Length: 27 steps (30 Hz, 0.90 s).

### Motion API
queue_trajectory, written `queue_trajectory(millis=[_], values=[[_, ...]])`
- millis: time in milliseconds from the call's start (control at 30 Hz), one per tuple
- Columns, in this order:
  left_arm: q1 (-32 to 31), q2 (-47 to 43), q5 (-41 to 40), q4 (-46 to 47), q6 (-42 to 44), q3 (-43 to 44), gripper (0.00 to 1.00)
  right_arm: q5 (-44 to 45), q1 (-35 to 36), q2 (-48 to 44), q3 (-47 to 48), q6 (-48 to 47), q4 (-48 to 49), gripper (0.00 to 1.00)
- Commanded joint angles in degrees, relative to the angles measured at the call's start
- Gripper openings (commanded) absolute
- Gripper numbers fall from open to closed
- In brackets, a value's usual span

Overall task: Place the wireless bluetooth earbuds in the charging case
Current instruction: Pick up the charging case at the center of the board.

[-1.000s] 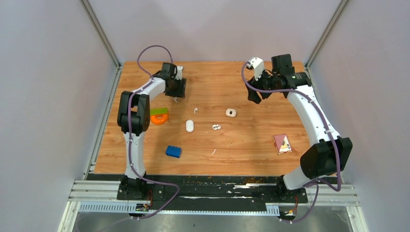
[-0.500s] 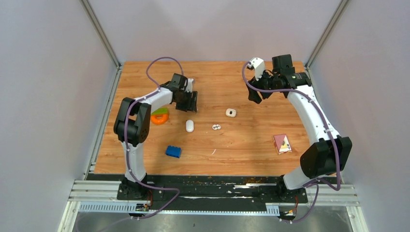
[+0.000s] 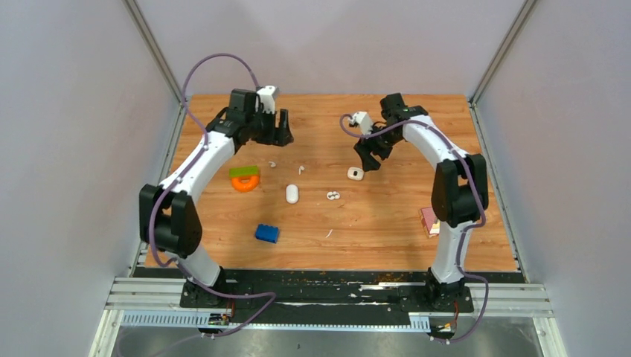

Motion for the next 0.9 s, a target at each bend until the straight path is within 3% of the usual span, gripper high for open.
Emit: queue_trajectory(millis=[0,333,633,867], values=[[2.62,-8.52,4.62,1.73,-0.52,-5.72,0.8,1.87,3.41,6.58,5.8,-6.82,-1.69,0.76],[4.85,-18.76,5.49,2.25,-1.47,-15.98,0.82,6.92,7.84,13.83,8.0,-10.89,-1.15,0.74],[4.88,-18.71,7.86,3.59,-2.01,-16.75,0.8,9.63,8.25,14.49,5.24,-12.56,-0.74,0.67],[4.85,-17.17,9.21,5.38,-3.78,-17.39,0.79,10.18,9.36,12.55,1.56,-12.59,5.02,0.62]])
